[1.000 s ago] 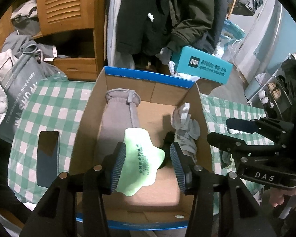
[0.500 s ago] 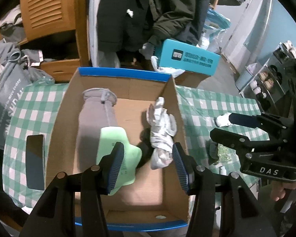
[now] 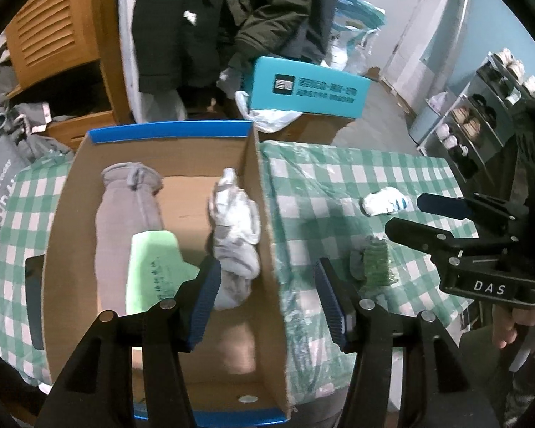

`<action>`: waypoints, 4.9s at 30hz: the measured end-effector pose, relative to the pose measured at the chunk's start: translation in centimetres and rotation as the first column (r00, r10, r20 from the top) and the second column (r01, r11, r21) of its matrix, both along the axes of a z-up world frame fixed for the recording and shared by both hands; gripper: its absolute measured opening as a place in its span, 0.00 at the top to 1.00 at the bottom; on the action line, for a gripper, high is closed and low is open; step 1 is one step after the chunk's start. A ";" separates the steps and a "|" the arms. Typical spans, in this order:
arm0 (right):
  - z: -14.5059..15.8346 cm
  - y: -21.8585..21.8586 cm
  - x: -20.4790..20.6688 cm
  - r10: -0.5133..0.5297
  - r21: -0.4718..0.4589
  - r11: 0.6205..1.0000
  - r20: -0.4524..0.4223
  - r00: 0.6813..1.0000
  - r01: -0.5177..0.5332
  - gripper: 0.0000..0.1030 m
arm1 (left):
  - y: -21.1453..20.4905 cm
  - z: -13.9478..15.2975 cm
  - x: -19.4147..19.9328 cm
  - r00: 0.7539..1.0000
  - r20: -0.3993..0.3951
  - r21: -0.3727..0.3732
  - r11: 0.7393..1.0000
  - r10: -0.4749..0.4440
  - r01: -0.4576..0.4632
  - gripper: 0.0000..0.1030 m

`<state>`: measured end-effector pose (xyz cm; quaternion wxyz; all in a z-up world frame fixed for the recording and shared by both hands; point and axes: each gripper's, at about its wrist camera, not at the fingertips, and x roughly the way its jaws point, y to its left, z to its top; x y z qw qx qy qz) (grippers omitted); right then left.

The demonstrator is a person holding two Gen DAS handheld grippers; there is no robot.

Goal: Organize soft objects
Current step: 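Move both tools out of the shoebox back over the tablecloth, then lower the right tool onto the white-and-blue striped sock and close it, then grasp the green glittery bubble bag with the left tool while the right tool holds the sock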

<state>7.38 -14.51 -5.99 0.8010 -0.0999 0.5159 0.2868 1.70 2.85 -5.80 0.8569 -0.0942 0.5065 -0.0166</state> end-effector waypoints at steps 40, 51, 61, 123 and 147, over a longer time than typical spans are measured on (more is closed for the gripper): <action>-7.5 -10.8 7.8 -0.124 -0.110 0.987 -0.042 0.991 0.119 0.34 | -8.8 -5.5 8.5 0.986 -0.135 -0.033 0.995 -0.100 0.096 0.44; -10.7 -9.1 9.5 -0.032 -0.174 0.984 -0.051 0.998 0.022 0.30 | -9.6 -8.0 10.7 0.978 -0.182 -0.065 0.993 -0.106 0.096 0.44; -12.5 -7.6 10.7 0.032 -0.229 0.973 -0.023 0.999 -0.036 0.30 | -9.9 -9.9 11.8 0.969 -0.224 -0.082 0.993 -0.101 0.085 0.44; -10.3 -14.8 3.3 -0.192 -0.127 0.976 -0.123 0.974 0.177 0.52 | -15.0 -10.7 8.1 0.956 -0.173 -0.092 0.971 -0.236 0.223 0.57; -9.3 -15.0 2.8 -0.206 -0.118 0.974 -0.109 0.972 0.193 0.52 | -17.2 -7.9 6.4 0.939 -0.082 -0.085 0.941 -0.333 0.326 0.94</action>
